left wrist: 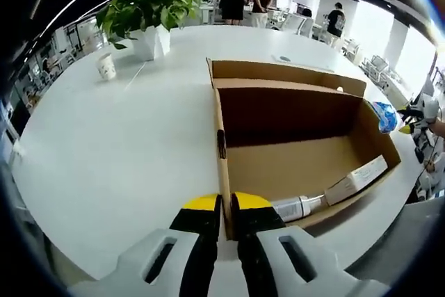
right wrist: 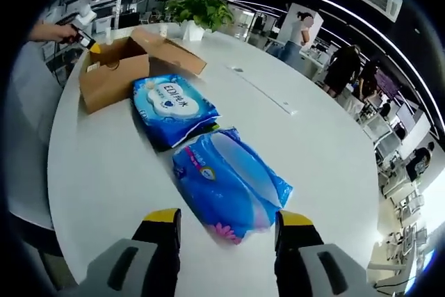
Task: Operate the shoe box by opening the lid, removing the specified soft item, and placing it in the target area until the item is outside and the box remains undamaged.
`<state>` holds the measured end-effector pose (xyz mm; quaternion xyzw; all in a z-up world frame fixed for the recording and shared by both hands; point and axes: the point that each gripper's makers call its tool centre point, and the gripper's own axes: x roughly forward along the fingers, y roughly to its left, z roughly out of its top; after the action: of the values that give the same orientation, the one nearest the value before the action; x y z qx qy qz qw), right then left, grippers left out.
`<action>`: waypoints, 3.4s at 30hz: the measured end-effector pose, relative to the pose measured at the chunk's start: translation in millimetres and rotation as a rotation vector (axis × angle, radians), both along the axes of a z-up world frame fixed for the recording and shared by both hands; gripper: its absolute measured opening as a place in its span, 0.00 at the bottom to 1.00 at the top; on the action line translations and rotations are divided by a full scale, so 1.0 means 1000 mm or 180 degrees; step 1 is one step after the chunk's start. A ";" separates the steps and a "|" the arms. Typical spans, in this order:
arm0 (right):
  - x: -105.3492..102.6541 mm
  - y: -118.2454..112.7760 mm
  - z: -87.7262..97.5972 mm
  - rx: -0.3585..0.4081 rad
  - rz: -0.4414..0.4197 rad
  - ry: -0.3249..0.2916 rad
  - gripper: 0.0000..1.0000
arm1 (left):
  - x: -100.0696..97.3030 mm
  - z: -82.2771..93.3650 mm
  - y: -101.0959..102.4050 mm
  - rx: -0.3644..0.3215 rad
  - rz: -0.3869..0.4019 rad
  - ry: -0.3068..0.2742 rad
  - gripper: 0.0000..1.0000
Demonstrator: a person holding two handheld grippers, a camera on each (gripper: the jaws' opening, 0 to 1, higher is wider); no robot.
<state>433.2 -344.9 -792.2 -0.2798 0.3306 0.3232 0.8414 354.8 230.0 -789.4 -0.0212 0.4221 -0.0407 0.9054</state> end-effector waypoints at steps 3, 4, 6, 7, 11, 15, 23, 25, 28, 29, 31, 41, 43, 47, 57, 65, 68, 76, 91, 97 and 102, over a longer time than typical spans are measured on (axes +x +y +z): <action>-0.007 0.013 0.010 0.0061 0.0092 0.0004 0.54 | -0.002 0.000 0.000 -0.0033 0.0010 0.0020 0.06; -0.008 0.016 0.012 0.0067 0.0122 0.0003 0.54 | -0.003 0.000 -0.001 -0.0043 0.0017 0.0028 0.06; -0.012 0.028 0.019 0.0099 0.0229 -0.0007 0.54 | -0.004 0.000 -0.001 -0.0058 0.0010 0.0041 0.06; -0.014 0.034 0.021 0.0134 0.0289 0.0005 0.54 | -0.005 0.000 -0.002 -0.0070 0.0012 0.0049 0.06; -0.025 0.060 0.032 0.0168 0.0503 0.0027 0.54 | -0.007 0.001 -0.002 -0.0096 0.0006 0.0073 0.06; -0.028 0.079 0.036 0.0200 0.0712 0.0036 0.55 | -0.009 0.001 -0.003 -0.0107 -0.0014 0.0095 0.07; -0.037 0.124 0.044 0.0228 0.1063 0.0074 0.55 | -0.009 0.005 -0.002 -0.0156 0.0007 0.0067 0.06; -0.039 0.135 0.046 0.0242 0.1156 0.0082 0.55 | -0.009 0.007 -0.001 -0.0169 0.0018 0.0061 0.06; -0.043 0.149 0.049 0.0242 0.1285 0.0118 0.55 | -0.010 0.008 -0.001 -0.0184 0.0036 0.0064 0.06; -0.043 0.153 0.050 0.0242 0.1317 0.0121 0.55 | -0.010 0.008 -0.001 -0.0190 0.0044 0.0067 0.06; -0.044 0.162 0.053 0.0250 0.1390 0.0121 0.55 | -0.011 0.009 -0.001 -0.0197 0.0053 0.0080 0.06; -0.045 0.206 0.065 0.0309 0.1643 0.0091 0.55 | -0.017 0.009 -0.001 -0.0204 0.0075 0.0205 0.05; -0.045 0.215 0.067 0.0334 0.1705 0.0074 0.54 | -0.017 0.009 -0.001 -0.0232 0.0103 0.0224 0.05; -0.046 0.233 0.071 0.0357 0.1811 0.0054 0.54 | -0.017 0.009 0.000 -0.0253 0.0124 0.0238 0.05; -0.051 0.265 0.075 0.0434 0.2016 0.0116 0.51 | -0.018 0.008 0.000 -0.0327 0.0253 0.0309 0.03; -0.055 0.289 0.071 0.0415 0.2195 0.0176 0.50 | -0.018 0.009 -0.001 -0.0356 0.0285 0.0306 0.03; -0.059 0.297 0.067 0.0396 0.2285 0.0219 0.50 | -0.017 0.008 0.000 -0.0373 0.0300 0.0308 0.03; -0.065 0.315 0.054 0.0329 0.2454 0.0340 0.49 | -0.013 0.005 0.005 -0.0403 0.0331 0.0316 0.03; -0.064 0.332 0.028 0.0149 0.2621 0.0563 0.48 | -0.011 0.003 0.008 -0.0401 0.0339 0.0314 0.03; -0.066 0.336 0.021 0.0095 0.2658 0.0624 0.48 | -0.011 0.002 0.007 -0.0410 0.0340 0.0312 0.03; -0.069 0.341 0.013 0.0052 0.2702 0.0680 0.48 | -0.011 0.001 0.008 -0.0411 0.0338 0.0312 0.03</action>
<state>363.8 -3.9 -779.3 -0.3492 0.2688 0.6701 0.5973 344.0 238.1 -788.0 -0.1037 0.4606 -0.0186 0.8813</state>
